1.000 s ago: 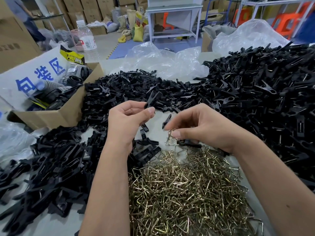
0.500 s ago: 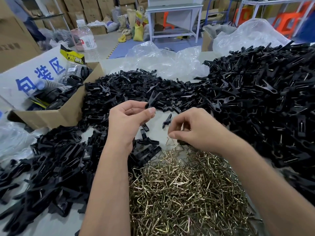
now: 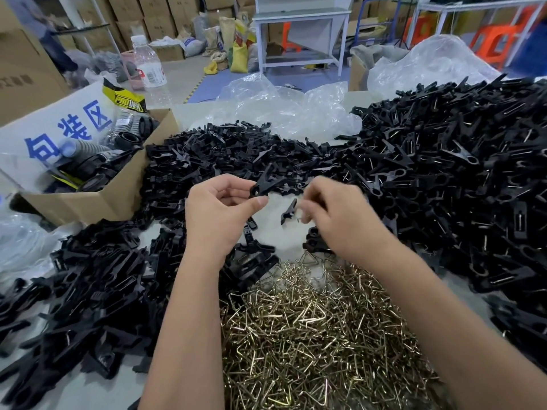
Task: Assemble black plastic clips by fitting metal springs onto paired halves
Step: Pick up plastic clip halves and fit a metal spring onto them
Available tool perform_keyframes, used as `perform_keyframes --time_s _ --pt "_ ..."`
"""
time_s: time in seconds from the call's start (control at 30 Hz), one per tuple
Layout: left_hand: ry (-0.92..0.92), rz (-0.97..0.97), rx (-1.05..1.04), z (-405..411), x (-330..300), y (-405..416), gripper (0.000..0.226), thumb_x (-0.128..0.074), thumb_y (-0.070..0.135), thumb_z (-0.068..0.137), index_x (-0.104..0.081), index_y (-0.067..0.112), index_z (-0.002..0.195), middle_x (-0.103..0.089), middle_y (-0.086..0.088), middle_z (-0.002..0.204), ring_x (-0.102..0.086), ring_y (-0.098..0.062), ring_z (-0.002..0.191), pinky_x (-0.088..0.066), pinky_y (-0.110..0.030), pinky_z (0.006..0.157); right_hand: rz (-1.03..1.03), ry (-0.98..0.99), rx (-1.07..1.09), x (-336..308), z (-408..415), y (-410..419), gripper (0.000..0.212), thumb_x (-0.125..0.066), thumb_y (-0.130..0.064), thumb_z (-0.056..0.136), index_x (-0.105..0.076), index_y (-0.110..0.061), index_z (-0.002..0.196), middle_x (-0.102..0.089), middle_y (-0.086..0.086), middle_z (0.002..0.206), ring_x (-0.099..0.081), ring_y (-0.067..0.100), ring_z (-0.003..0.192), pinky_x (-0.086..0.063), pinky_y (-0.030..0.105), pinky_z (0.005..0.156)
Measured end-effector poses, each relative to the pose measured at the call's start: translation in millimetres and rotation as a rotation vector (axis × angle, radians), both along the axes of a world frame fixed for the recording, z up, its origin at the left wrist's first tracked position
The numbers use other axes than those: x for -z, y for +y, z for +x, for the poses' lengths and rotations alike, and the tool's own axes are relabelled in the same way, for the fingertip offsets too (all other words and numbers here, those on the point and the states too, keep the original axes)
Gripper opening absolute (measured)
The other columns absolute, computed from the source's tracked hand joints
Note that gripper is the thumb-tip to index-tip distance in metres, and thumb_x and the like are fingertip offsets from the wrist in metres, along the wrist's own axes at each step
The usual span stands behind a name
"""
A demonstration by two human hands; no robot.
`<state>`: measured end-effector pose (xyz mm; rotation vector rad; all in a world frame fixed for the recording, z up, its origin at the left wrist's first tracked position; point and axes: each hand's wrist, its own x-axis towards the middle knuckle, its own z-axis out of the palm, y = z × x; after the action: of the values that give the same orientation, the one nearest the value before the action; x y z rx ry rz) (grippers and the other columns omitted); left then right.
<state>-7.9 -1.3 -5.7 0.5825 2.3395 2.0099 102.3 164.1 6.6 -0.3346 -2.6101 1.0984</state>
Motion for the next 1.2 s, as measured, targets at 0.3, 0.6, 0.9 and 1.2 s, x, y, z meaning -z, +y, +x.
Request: perform_keyframes --time_s 0.3,0.6,0.9,1.2 --pt "0.07 -0.056 0.227 8.7 -4.3 8.7 0.033 -0.091 -0.003 0.068 -0.076 0.024 0.082 -0.07 0.014 0.063 -0.064 0.0 0.06 -0.051 -0.014 0.064 -0.737 0.285 0.223 -2.9 0.8 12.6 0.013 -0.071 -0.001 0.094 -0.081 -0.01 0.091 -0.078 0.011 0.078 -0.063 0.008 0.059 -0.048 0.017 0.051" --pt "0.068 -0.076 0.273 11.5 -3.5 11.4 0.029 -0.092 -0.002 0.068 -0.078 0.019 0.084 -0.074 0.006 0.069 -0.07 -0.008 0.068 -0.054 -0.018 0.069 -0.446 0.359 0.346 8.6 -6.5 -2.4 0.01 -0.08 -0.017 0.088 -0.081 -0.023 0.081 -0.077 -0.009 0.072 -0.072 0.009 0.068 -0.061 0.034 0.069" --pt "0.143 -0.125 0.281 12.5 -2.1 11.4 0.031 -0.09 -0.007 0.068 -0.078 0.017 0.084 -0.069 0.013 0.065 -0.073 -0.01 0.069 -0.062 -0.028 0.077 -0.787 0.242 0.308 5.2 -1.4 -2.3 0.007 -0.084 -0.004 0.082 -0.078 -0.008 0.081 -0.077 0.006 0.071 -0.067 0.009 0.057 -0.051 0.021 0.051" --pt "0.065 0.004 0.322 13.7 -8.8 7.1 0.032 -0.09 -0.006 0.067 -0.079 0.016 0.088 -0.078 -0.004 0.074 -0.075 -0.016 0.071 -0.06 -0.026 0.072 -1.398 -0.032 0.04 -6.4 5.4 7.4 0.013 -0.085 -0.011 0.073 -0.075 -0.009 0.081 -0.074 0.011 0.086 -0.069 0.017 0.065 -0.059 0.022 0.054"
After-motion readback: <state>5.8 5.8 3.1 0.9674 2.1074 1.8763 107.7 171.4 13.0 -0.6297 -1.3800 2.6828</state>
